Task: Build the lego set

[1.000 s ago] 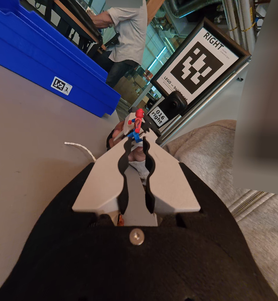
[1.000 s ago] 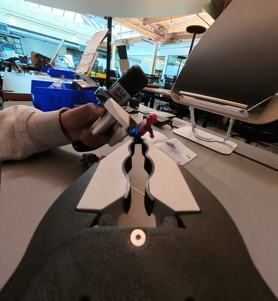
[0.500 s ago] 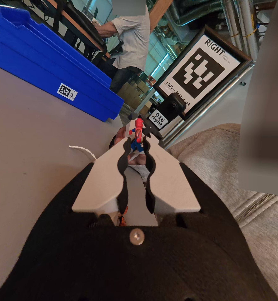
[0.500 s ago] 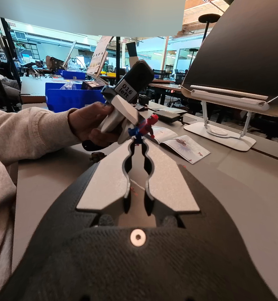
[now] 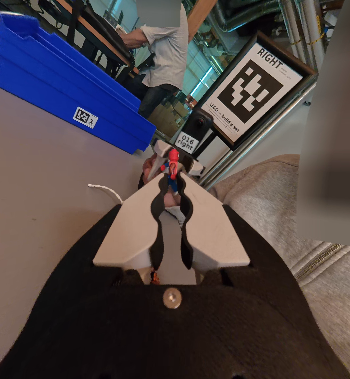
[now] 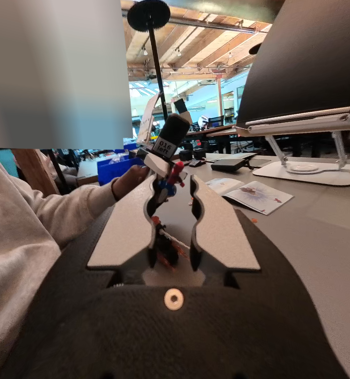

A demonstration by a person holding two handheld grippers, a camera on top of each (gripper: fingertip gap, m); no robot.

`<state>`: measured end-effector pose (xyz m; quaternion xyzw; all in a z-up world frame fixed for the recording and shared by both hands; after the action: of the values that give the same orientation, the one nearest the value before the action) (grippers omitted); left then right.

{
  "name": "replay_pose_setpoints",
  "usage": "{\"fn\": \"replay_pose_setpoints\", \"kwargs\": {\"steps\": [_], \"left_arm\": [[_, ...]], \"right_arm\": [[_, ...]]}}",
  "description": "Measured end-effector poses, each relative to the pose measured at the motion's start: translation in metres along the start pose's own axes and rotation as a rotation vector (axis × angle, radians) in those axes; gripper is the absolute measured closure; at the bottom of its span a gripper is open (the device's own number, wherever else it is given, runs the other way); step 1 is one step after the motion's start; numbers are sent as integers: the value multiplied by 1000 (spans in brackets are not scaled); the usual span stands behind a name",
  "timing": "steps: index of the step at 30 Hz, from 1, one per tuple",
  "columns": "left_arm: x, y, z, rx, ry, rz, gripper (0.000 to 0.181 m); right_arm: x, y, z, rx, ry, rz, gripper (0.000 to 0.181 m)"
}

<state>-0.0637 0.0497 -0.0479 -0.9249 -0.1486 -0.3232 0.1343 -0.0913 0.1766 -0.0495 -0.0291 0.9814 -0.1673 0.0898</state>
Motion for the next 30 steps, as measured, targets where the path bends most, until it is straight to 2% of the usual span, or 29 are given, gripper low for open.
{"fn": "replay_pose_setpoints", "kwargs": {"steps": [3,6,11,15,30], "left_arm": [[2,-4,4,-25,-6,13,175],[4,-6,6,-39,-13,24,175],[7,-9,7,-41,-17,50,175],[8,-10,8,-45,-29,41,175],[4,-7,5,-27,-61,-9,175]], "right_arm": [[2,-2,1,8,-74,-25,148],[0,-2,3,0,-86,-50,160],[-2,-4,5,-18,-101,-81,161],[-4,-5,5,-27,-95,-92,170],[-2,-5,8,-86,0,-15,171]]}}
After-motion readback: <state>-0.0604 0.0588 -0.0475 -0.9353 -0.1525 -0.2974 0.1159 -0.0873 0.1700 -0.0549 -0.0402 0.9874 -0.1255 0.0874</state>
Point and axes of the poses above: each gripper's, where its closed fingertips meet, y back along the fingers, z out of its underside, x = y × z across the jaws, the point moved 6 cm from there along y, back along the fingers, and after that the axes turned 7 degrees about x, right-handed, at the moved point
